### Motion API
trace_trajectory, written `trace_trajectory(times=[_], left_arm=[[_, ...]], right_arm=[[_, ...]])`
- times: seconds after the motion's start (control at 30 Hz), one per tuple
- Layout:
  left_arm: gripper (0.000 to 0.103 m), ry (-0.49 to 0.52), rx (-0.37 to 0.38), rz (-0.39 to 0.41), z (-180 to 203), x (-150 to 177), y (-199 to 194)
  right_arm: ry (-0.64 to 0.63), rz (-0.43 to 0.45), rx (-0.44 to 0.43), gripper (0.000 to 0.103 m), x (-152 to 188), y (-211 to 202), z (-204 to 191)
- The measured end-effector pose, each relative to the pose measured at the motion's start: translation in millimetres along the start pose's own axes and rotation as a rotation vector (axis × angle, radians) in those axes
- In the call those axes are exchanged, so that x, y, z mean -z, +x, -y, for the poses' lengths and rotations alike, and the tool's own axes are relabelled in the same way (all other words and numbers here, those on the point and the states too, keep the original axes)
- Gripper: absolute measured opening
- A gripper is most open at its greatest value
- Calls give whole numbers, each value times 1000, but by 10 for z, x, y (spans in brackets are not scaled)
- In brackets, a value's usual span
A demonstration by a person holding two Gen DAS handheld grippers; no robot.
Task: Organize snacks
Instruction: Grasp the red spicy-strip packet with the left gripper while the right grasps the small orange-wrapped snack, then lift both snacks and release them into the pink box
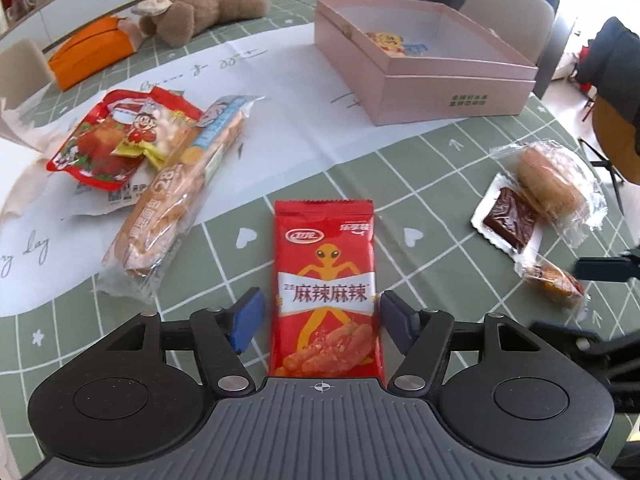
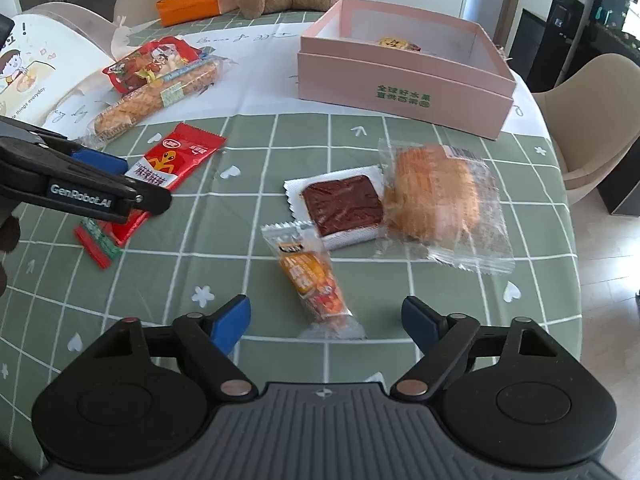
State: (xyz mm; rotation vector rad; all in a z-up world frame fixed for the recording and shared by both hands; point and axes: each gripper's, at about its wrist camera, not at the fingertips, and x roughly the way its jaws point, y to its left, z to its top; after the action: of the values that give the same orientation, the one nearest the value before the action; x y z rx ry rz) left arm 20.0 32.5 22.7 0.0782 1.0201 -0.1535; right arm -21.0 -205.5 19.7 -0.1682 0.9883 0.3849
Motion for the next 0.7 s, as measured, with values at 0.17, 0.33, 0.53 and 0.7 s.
trace_trajectory(times=[0.17, 0.33, 0.53, 0.7], left_arm=[[57, 6, 43, -3, 25, 86, -83], [54, 13, 63, -33, 82, 155, -146], [50, -14, 115, -33, 100, 168, -239], [50, -55, 173, 14, 93, 9, -411]], right_arm=[[-5, 11, 5, 43, -134, 39, -70], [-4, -14, 3, 20, -219, 28, -107], [56, 23, -35, 20, -257, -210, -47], [116, 78, -33, 20, -295, -460, 91]])
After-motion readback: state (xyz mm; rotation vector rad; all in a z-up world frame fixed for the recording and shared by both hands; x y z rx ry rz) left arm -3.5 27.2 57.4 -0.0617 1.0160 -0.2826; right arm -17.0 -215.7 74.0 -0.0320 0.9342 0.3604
